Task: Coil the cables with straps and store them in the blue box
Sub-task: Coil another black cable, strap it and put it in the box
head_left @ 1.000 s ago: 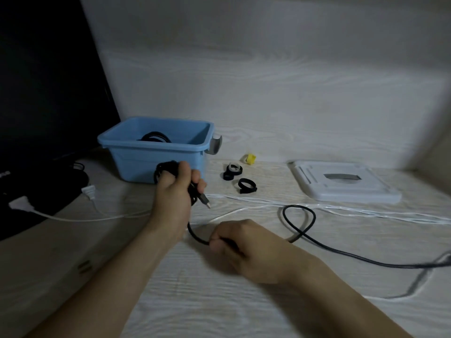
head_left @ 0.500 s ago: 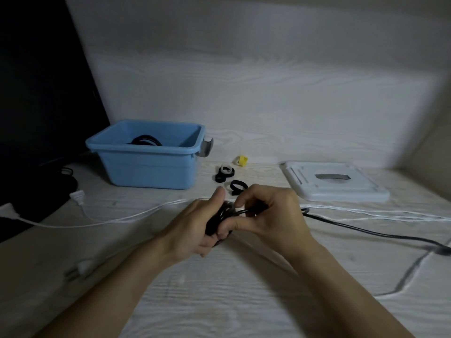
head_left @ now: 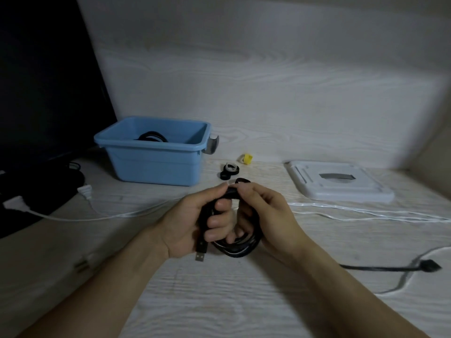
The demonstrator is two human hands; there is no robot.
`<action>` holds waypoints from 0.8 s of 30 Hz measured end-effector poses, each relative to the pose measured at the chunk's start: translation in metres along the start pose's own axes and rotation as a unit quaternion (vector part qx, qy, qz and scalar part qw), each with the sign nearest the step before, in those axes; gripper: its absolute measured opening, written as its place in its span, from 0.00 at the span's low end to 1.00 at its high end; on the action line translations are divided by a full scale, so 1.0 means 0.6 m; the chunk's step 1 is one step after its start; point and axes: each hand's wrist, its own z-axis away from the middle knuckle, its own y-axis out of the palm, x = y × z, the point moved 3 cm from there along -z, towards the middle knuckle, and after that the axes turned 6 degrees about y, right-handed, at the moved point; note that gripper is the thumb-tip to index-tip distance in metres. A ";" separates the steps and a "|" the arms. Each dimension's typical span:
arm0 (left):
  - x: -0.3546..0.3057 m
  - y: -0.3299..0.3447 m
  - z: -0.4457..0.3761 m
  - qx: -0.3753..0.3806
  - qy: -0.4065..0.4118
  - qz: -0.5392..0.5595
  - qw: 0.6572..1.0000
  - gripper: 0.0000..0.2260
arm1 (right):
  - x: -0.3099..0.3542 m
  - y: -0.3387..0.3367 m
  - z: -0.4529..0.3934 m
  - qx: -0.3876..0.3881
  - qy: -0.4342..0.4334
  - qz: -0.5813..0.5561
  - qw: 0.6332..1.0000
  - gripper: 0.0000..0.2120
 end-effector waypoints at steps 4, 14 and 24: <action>0.012 0.005 -0.007 -0.041 -0.012 -0.034 0.998 0.18 | -0.001 0.003 0.002 -0.072 0.047 -0.062 0.994 0.10; 0.011 0.001 -0.004 -0.100 -0.009 0.005 0.995 0.20 | -0.017 0.009 -0.004 -0.061 0.008 -0.020 0.998 0.17; -0.029 -0.025 0.000 -0.224 0.157 0.160 0.948 0.22 | 0.009 -0.026 -0.007 -0.081 -0.164 0.346 0.920 0.07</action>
